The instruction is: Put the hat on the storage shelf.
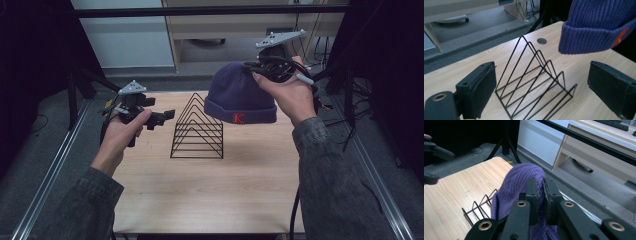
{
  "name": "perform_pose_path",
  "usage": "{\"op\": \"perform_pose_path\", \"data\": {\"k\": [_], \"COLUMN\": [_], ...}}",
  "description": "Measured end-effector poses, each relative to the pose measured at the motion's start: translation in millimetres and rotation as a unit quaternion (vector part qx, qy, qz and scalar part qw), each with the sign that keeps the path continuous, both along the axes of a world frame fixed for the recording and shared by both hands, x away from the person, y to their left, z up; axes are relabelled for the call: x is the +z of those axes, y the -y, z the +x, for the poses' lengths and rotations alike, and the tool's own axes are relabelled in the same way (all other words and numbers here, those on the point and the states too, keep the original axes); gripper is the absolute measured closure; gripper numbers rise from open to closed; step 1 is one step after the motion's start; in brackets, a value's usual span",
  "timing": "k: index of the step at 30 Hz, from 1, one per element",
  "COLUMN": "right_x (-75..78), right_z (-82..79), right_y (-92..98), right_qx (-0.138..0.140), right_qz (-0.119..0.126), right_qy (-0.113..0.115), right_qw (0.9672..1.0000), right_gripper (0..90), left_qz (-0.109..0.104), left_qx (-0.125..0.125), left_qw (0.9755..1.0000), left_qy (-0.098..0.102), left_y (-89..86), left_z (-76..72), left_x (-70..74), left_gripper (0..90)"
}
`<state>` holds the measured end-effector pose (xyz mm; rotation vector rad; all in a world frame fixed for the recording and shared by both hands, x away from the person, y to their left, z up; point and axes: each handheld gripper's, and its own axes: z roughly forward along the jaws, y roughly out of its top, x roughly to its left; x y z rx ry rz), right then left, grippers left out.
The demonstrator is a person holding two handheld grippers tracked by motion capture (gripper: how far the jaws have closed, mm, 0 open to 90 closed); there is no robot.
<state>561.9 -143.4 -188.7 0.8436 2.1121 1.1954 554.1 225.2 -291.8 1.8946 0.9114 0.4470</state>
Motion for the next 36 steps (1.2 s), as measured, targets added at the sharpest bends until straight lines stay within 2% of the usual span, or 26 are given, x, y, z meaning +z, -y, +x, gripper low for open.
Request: {"op": "perform_pose_path", "data": {"k": [1, 6, 10, 17, 23, 24, 32, 36], "right_x": [4.3, 14.6, 16.4, 18.4, 20.3, 20.3, 15.3, 16.4], "right_z": [0.0, -1.8, -1.7, -3.6, -12.1, -12.9, -15.2, -16.4], "right_y": [-1.8, -7.1, -12.2, -26.9, -42.1, -44.0, -59.1, -65.3], "right_qx": [-0.002, 0.003, 0.011, 0.023, 0.040, 0.042, 0.056, 0.062], "right_qz": [0.004, 0.010, 0.021, 0.025, 0.035, 0.034, 0.040, 0.037], "right_qy": [0.003, 0.009, 0.011, 0.015, 0.023, 0.025, 0.023, 0.026], "right_qw": [1.0000, 0.9999, 0.9997, 0.9993, 0.9983, 0.9982, 0.9974, 0.9971], "right_gripper": [83.6, 83.6, 83.6, 83.6, 83.6, 83.5, 83.5, 83.5], "left_qz": [-0.007, -0.006, -0.011, -0.004, -0.012, -0.007, -0.004, 0.011], "left_qx": [-0.003, -0.010, -0.014, -0.025, -0.039, -0.044, -0.063, -0.077], "left_qw": [1.0000, 0.9999, 0.9998, 0.9996, 0.9988, 0.9986, 0.9974, 0.9966], "left_qy": [0.002, 0.002, 0.005, 0.015, 0.028, 0.030, 0.034, 0.029], "left_y": [-1.5, -4.6, -6.1, -1.8, 6.2, 8.0, 11.9, 14.5], "left_z": [4.2, 12.5, 17.1, 8.9, 2.4, 0.8, -6.3, -3.7], "left_x": [1.4, 6.7, 12.6, 17.3, 19.9, 19.8, 16.7, 10.1], "left_gripper": [8.3, 8.3, 8.4, 8.4, 7.8, 7.6, 6.0, 5.3]}}
